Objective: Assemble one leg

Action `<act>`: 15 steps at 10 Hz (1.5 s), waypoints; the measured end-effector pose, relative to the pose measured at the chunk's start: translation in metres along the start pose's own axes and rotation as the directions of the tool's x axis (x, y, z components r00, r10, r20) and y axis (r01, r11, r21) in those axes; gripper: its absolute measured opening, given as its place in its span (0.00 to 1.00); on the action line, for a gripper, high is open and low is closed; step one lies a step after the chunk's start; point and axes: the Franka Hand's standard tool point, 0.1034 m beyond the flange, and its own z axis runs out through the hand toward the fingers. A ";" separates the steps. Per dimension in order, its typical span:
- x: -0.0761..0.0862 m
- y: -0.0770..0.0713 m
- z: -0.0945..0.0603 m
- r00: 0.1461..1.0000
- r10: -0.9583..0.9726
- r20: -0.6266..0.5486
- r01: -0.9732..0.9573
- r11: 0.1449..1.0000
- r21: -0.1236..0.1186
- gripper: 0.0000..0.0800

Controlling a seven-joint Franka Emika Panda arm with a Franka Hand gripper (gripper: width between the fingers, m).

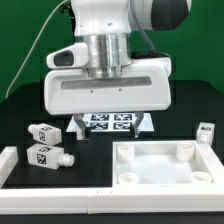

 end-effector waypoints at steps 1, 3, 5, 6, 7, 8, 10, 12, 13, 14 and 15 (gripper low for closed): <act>-0.001 0.001 0.002 1.000 -0.020 0.003 0.020 1.000 -0.001 0.81; -0.002 0.001 0.003 1.000 -0.018 0.012 0.018 1.000 0.000 0.81; -0.014 0.012 0.005 0.997 -0.029 0.066 0.029 1.000 0.004 0.81; -0.028 0.028 0.005 0.993 -0.027 0.118 0.027 1.000 -0.001 0.81; -0.046 0.049 0.003 0.972 -0.045 0.229 0.045 0.999 0.005 0.81; -0.055 0.056 0.000 0.959 -0.010 0.282 0.012 1.000 -0.002 0.81; -0.070 0.049 0.000 0.915 0.000 0.403 -0.005 1.000 0.011 0.81; -0.068 0.047 0.002 0.868 -0.004 0.496 -0.010 1.000 0.025 0.81; -0.078 0.049 0.001 0.815 -0.005 0.579 -0.019 0.999 0.036 0.81; -0.088 0.061 0.002 0.760 -0.007 0.649 -0.013 1.000 0.027 0.81; -0.095 0.070 0.000 0.723 -0.019 0.691 0.019 1.000 0.008 0.81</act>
Offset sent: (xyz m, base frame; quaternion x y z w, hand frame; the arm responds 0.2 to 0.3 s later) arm 0.0000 0.0000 0.0000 0.0000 -0.0650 0.0000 0.9979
